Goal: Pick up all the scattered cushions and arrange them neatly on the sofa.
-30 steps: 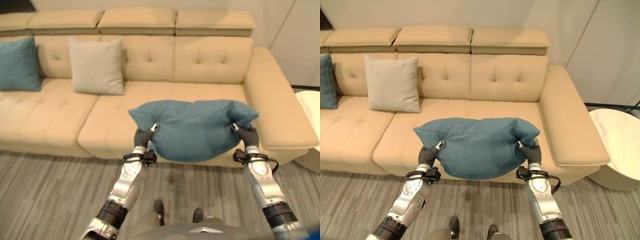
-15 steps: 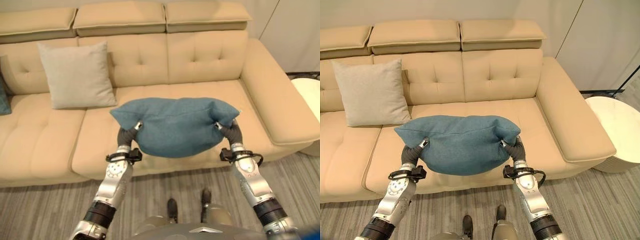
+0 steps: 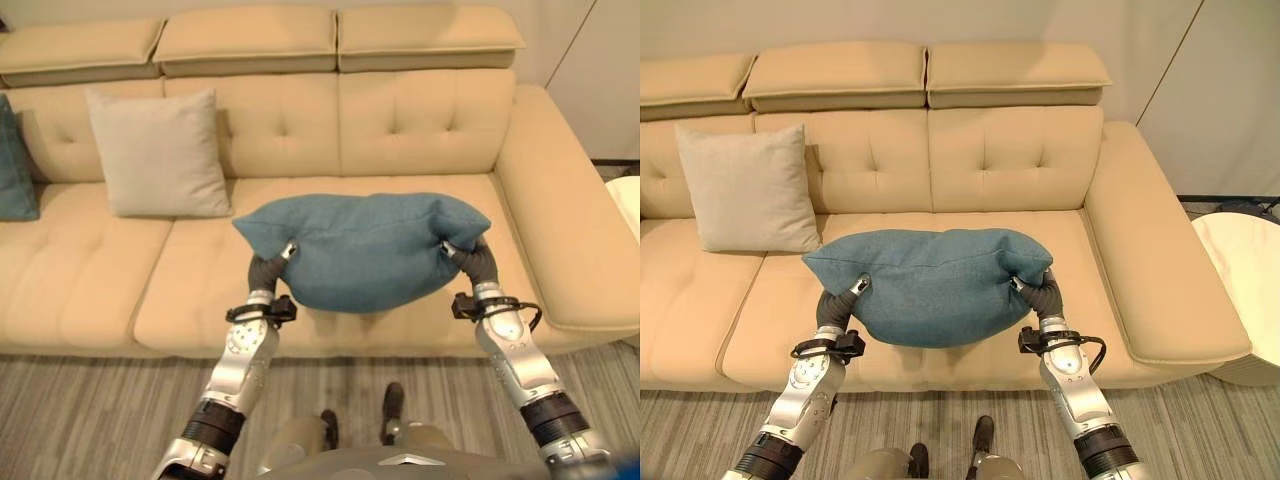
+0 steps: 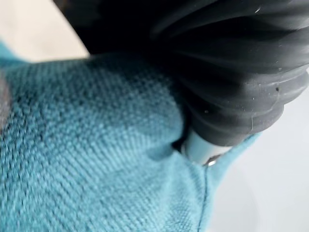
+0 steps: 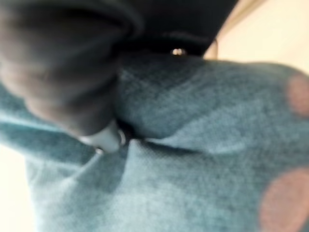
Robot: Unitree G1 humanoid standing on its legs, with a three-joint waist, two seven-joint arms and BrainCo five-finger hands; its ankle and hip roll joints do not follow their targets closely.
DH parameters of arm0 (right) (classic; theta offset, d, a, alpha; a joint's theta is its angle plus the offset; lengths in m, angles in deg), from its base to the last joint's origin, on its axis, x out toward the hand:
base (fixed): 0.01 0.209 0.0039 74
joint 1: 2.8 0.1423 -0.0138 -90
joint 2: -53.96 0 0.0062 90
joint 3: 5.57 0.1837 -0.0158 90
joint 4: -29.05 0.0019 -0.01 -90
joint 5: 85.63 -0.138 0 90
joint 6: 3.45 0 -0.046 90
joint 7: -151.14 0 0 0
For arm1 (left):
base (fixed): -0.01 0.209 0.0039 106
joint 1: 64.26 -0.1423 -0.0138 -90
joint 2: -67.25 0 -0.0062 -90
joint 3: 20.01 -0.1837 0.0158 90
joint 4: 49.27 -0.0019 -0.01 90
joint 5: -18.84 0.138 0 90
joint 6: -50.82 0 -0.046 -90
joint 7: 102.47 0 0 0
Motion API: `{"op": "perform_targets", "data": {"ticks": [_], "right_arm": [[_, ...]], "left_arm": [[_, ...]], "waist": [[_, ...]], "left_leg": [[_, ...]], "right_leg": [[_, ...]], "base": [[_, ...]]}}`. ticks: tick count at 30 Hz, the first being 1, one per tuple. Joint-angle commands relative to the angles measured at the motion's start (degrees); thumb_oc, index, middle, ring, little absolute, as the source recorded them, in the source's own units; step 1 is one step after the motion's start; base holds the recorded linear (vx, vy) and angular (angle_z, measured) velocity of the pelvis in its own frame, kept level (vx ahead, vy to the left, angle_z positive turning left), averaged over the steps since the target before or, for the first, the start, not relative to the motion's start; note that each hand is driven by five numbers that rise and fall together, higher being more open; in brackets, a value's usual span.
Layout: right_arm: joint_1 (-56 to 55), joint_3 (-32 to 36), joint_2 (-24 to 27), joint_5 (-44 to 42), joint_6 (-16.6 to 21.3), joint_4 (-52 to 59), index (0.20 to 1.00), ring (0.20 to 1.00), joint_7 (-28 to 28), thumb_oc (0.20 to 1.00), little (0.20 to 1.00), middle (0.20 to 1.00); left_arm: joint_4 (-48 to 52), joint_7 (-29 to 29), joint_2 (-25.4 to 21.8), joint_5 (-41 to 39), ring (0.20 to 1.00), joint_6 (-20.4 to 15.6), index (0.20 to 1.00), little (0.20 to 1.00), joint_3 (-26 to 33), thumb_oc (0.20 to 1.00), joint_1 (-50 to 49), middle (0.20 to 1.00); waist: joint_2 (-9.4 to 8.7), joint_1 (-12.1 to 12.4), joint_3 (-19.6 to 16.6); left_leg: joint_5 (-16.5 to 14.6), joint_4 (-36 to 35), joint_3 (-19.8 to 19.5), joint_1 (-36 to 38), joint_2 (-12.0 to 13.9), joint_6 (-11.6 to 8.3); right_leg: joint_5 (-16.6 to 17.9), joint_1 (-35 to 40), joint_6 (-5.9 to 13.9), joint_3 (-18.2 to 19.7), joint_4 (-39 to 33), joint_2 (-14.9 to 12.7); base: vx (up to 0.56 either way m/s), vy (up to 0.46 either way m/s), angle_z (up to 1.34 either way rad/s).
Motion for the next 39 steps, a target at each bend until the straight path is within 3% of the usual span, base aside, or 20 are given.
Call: {"op": "perform_targets", "data": {"ticks": [1,2,7,12,14,16,18,21,31,39], "right_arm": [[3.8,-0.6,-0.9,1.2,5.2,7.4,0.2,0.2,2.5,0.2,0.2,0.2],[3.8,-0.1,-1.0,1.1,5.3,7.2,0.2,0.2,1.8,0.2,0.2,0.2],[3.4,0.0,-1.8,1.2,5.0,7.2,0.2,0.2,1.8,0.2,0.2,0.2],[3.5,-0.2,-2.9,2.0,4.6,6.9,0.2,0.2,2.4,0.2,0.2,0.2],[3.8,-0.6,-4.1,2.2,4.8,7.1,0.2,0.2,3.3,0.2,0.2,0.2],[4.1,-0.8,-4.9,2.3,5.0,7.1,0.2,0.2,3.3,0.2,0.2,0.2],[5.3,-1.0,-4.3,3.5,5.1,7.2,0.2,0.2,2.9,0.2,0.2,0.2],[5.8,-0.7,-4.3,3.8,5.0,6.9,0.2,0.2,2.5,0.2,0.2,0.2],[9.1,1.7,0.2,6.9,3.8,7.4,0.2,0.2,-2.5,0.2,0.2,0.2],[23.9,1.3,4.0,3.6,3.1,-3.7,0.2,0.2,-9.3,0.2,0.2,0.2]], "left_arm": [[5.4,-3.4,0.6,1.4,0.2,-3.9,0.2,0.2,-2.8,0.2,5.0,0.2],[5.2,-3.2,0.3,2.0,0.2,-3.3,0.2,0.2,-2.7,0.2,5.5,0.2],[6.3,-3.4,0.4,1.8,0.2,-3.2,0.2,0.2,-2.6,0.2,4.5,0.2],[6.9,-3.8,-0.3,2.1,0.2,-2.8,0.2,0.2,-2.5,0.2,3.8,0.2],[8.0,-4.0,-1.3,2.2,0.2,-3.2,0.2,0.2,-1.9,0.2,3.0,0.2],[7.7,-3.6,-1.6,2.6,0.2,-3.6,0.2,0.2,-2.0,0.2,3.5,0.2],[7.5,-3.2,-1.7,3.0,0.2,-4.2,0.2,0.2,-2.4,0.2,4.8,0.2],[7.3,-3.4,-1.5,3.3,0.2,-4.6,0.2,0.2,-2.6,0.2,5.7,0.2],[4.7,0.1,-0.3,2.9,0.2,-4.1,0.2,0.2,-3.3,0.2,13.9,0.2],[-8.0,5.7,-2.6,1.6,0.2,-4.6,0.2,0.2,-4.9,0.2,32.3,0.2]], "waist": [[-0.2,-0.2,-3.3],[0.16,0.4,-3.3],[0.89,1.1,-3.6],[1.44,1.7,-4.8],[2.36,1.6,-3.8],[2.65,1.2,-3.5],[2.81,-0.2,-3.3],[2.16,-0.7,-3.4],[1.85,-2.2,-5.1],[3.59,-3.6,-3.3]], "left_leg": [[-1.3,-5.7,1.4,1.1,2.9,-1.95],[1.8,-8.9,3.4,-1.6,2.3,-2.02],[2.7,-12.8,2.7,0.3,1.7,-1.48],[1.8,-16.6,3.5,5.0,0.6,0.02],[0.5,-16.7,4.3,7.1,0.4,2.04],[0.4,-17.4,3.9,7.7,0.5,2.46],[0.1,-18.2,2.6,8.4,-0.2,2.05],[-0.7,-17.8,1.9,8.8,-0.7,1.65],[1.1,-22.6,0.3,12.5,2.9,-1.39],[4.2,-26.5,0.1,10.5,3.4,-2.62]], "right_leg": [[-6.4,2.0,8.06,0.7,5.2,-1.7],[-7.1,3.8,8.24,0.9,4.1,-0.8],[-8.2,5.2,8.35,1.9,4.4,0.0],[-9.6,5.1,9.52,2.6,8.4,-1.4],[-8.7,-0.2,11.74,4.2,19.7,-4.1],[-8.2,-3.5,11.93,6.7,22.5,-4.0],[-5.5,-6.1,11.94,11.2,14.8,-3.8],[-4.1,-5.4,12.45,12.5,11.1,-3.9],[-3.8,1.0,10.83,8.0,3.1,-1.4],[-3.0,-0.6,11.18,7.0,0.8,-0.7]], "base": [[0.15,0.026,0.17],[0.1,0.024,0.17],[0.15,0.092,-0.06],[0.12,0.139,-0.36],[0.07,0.195,-0.15],[0.07,0.043,-0.23],[0.16,-0.09,0.15],[0.11,-0.113,0.38],[0.12,-0.174,0.18],[-0.01,-0.029,0.02]]}}
